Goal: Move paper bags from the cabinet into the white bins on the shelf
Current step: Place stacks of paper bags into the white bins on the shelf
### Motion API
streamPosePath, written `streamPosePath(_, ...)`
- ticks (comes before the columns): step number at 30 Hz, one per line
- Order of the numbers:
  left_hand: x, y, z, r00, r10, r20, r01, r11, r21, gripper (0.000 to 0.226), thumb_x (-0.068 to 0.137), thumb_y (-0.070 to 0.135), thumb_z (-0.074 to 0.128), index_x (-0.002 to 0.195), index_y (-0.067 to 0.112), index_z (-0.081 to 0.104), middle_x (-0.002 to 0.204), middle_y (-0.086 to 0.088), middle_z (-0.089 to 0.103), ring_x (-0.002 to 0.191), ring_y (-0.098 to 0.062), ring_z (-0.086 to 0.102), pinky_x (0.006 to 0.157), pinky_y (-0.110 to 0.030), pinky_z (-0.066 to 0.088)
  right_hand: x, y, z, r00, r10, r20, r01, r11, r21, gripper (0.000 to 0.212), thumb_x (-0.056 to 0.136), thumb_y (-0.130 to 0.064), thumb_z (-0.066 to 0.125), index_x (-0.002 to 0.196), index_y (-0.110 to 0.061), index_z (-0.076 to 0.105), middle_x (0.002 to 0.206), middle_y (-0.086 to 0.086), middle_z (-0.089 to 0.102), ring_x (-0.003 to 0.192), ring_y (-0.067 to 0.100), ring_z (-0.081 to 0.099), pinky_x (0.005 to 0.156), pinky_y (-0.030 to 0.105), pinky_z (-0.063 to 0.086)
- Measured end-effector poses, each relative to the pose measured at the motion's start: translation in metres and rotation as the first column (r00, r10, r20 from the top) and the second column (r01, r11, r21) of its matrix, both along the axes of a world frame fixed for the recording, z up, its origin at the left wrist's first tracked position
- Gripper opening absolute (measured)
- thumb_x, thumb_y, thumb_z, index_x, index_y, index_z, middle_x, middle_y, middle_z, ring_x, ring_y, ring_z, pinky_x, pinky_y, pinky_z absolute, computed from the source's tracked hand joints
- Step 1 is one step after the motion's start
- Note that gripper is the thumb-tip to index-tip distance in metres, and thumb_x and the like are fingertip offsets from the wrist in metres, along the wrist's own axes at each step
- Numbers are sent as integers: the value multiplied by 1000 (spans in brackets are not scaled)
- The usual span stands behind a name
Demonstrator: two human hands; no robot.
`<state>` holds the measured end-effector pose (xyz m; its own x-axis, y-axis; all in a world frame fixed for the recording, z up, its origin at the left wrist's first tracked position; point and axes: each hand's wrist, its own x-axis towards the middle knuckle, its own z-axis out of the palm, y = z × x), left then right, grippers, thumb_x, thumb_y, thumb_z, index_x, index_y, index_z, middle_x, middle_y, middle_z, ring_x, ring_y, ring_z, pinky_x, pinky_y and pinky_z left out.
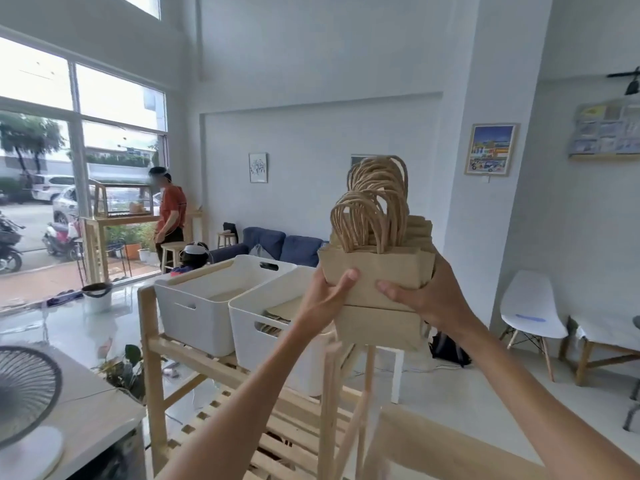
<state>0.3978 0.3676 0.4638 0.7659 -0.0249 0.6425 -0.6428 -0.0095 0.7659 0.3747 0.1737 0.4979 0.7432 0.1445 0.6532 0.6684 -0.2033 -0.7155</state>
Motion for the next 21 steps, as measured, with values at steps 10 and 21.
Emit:
streamPosePath(10, 98, 137, 16, 953, 298, 54, -275, 775, 569, 54, 73, 63, 71, 112, 26, 66, 113, 13, 68, 101, -7, 62, 87, -29, 51, 127, 85, -1, 946, 22, 324, 19, 992, -123, 85, 60, -11, 96, 130, -12, 48, 107, -7, 69, 102, 0, 67, 87, 21, 56)
streamPosePath(21, 132, 214, -27, 779, 196, -596, -156, 981, 119, 46, 102, 50, 37, 106, 12, 63, 107, -12, 70, 98, -26, 67, 93, -39, 50, 215, 120, -59, 921, 232, 311, 25, 764, -644, 89, 70, -57, 79, 142, -29, 35, 129, 0, 62, 111, 15, 60, 96, 34, 52)
